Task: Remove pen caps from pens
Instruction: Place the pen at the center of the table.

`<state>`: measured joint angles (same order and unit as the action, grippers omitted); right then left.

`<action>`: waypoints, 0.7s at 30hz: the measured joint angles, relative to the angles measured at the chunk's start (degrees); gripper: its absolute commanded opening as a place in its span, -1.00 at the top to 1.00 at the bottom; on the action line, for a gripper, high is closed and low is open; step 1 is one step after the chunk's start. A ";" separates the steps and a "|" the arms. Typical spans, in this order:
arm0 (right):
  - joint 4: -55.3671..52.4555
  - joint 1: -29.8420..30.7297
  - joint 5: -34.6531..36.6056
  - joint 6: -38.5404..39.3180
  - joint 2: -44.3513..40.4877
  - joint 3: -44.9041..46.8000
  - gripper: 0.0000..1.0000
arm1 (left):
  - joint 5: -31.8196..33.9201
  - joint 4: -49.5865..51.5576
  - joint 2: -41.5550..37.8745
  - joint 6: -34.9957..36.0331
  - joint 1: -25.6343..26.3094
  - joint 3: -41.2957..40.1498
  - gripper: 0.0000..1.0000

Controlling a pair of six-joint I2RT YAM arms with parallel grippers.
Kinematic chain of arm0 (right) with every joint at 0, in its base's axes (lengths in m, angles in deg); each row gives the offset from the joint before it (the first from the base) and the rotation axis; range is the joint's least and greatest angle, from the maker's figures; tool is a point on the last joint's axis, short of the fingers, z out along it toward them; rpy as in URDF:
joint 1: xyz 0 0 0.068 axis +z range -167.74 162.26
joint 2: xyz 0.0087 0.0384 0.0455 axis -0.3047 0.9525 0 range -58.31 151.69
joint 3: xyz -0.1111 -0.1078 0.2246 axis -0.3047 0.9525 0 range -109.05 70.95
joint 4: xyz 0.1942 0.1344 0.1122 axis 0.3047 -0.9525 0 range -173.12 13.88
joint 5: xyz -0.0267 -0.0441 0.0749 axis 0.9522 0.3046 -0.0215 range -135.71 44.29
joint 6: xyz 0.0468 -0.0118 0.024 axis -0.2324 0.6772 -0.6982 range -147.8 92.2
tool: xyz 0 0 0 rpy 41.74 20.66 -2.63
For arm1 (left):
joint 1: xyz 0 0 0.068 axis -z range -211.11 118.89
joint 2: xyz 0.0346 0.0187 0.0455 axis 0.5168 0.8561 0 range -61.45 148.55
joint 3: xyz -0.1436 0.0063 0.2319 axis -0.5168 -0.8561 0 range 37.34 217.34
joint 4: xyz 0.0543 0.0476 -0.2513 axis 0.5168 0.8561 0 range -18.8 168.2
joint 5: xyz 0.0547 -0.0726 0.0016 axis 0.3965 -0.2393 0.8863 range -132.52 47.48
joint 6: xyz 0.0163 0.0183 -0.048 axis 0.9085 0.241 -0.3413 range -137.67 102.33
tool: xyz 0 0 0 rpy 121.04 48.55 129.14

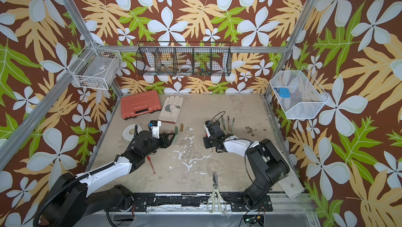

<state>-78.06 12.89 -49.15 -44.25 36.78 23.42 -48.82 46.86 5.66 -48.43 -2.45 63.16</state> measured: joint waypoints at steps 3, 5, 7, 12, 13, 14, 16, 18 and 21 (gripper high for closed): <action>-0.70 0.13 1.11 -0.02 1.77 -1.20 0.97 | 0.02 -0.31 -0.46 0.00 0.00 -0.33 -0.08; -0.72 0.09 2.12 -0.02 2.78 -2.05 0.89 | 0.02 -0.33 -0.48 0.00 0.00 -0.37 -0.08; -0.72 0.09 2.45 -0.04 3.54 -2.51 0.79 | 0.02 -0.37 -0.46 0.00 0.00 -0.37 -0.08; -0.85 0.11 3.48 -0.02 4.39 -2.82 0.68 | 0.00 -0.74 -0.37 0.00 0.00 -0.37 -0.08; -0.85 0.09 3.52 -0.02 4.44 -2.84 0.66 | 0.02 -0.81 -0.37 0.00 0.00 -0.37 -0.08; -0.85 0.09 3.65 -0.02 4.44 -2.84 0.64 | 0.00 -0.85 -0.37 0.00 0.00 -0.37 -0.08; -0.90 0.11 3.69 -0.02 4.26 -2.80 0.60 | 0.02 -0.96 -0.37 -0.02 0.00 -0.37 -0.08; -1.42 0.11 3.82 -0.02 3.56 -2.47 0.53 | 0.02 -1.07 -0.37 -0.02 0.00 -0.37 -0.08; -1.84 0.11 3.80 -0.02 1.01 -1.44 0.45 | 0.04 -1.09 -0.37 -0.02 0.00 -0.37 -0.08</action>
<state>-79.89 13.00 -45.35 -44.27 37.79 21.98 -48.78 45.77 5.29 -48.45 -2.45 62.79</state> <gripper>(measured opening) 0.260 0.539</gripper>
